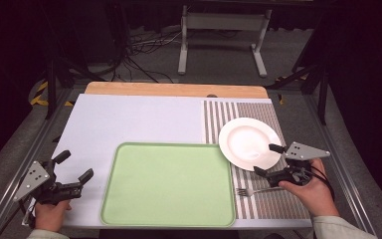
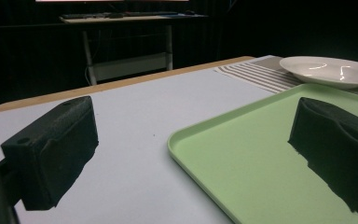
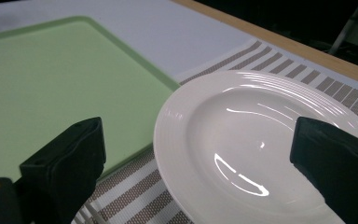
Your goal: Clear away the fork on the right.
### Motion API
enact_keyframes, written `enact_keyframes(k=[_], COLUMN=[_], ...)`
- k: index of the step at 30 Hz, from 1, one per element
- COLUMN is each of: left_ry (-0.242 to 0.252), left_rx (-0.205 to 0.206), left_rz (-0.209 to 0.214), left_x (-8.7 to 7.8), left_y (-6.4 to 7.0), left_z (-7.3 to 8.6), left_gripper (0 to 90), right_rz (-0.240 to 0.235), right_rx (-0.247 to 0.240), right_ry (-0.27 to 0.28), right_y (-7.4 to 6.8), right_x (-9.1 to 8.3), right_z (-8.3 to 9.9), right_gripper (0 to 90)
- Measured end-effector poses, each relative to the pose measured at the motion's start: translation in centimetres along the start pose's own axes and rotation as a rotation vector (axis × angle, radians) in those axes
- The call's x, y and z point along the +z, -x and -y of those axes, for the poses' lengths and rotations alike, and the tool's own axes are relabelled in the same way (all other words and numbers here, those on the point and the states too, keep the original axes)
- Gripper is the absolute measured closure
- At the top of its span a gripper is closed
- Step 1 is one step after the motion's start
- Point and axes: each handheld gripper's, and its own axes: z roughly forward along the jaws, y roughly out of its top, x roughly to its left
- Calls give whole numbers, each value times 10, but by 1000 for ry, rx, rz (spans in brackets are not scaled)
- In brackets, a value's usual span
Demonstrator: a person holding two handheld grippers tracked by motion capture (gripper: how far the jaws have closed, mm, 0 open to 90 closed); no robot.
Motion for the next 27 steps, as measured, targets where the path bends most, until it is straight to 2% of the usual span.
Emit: enact_keyframes(k=[13, 14, 23, 27], left_ry=[-2, -2, 2, 2], left_rx=[-2, -2, -3, -2], left_rz=[4, 4, 6, 6], left_x=[0, 0, -1, -1], left_y=[0, 0, 0, 0], left_z=[-1, -1, -2, -2], left_gripper=[19, 19, 19, 19], right_rz=[-47, -47, -82, -99], right_rx=[-140, -140, -211, -225], right_ry=[-254, -254, -381, -421], right_y=[-1, -1, -2, -3], right_x=[8, 8, 12, 14], right_z=[-16, -16, -22, -23], right_gripper=[52, 52, 53, 54])
